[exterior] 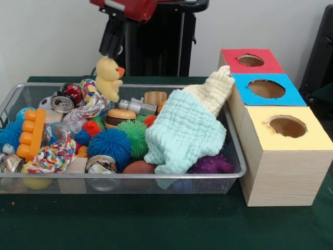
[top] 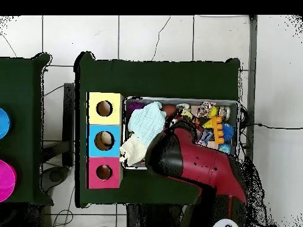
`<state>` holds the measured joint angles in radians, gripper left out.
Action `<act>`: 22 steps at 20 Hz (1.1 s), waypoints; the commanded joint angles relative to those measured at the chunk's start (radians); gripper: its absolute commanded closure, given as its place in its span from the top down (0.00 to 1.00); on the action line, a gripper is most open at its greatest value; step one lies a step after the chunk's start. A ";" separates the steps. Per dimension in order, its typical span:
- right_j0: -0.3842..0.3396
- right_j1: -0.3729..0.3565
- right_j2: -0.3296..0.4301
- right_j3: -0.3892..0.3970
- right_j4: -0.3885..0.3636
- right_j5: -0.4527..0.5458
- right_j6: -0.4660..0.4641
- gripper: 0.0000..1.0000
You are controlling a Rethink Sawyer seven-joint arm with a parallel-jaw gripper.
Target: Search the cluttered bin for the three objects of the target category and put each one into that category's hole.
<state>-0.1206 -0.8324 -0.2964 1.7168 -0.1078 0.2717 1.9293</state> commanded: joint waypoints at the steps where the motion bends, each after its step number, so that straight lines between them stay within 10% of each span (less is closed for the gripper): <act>1: 0.052 -0.027 0.020 0.173 0.071 0.098 0.229 0.00; 22: 0.355 -0.043 -0.190 0.330 0.256 0.032 0.356 0.00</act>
<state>0.2148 -0.8736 -0.4483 1.9341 0.0765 0.2715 1.9735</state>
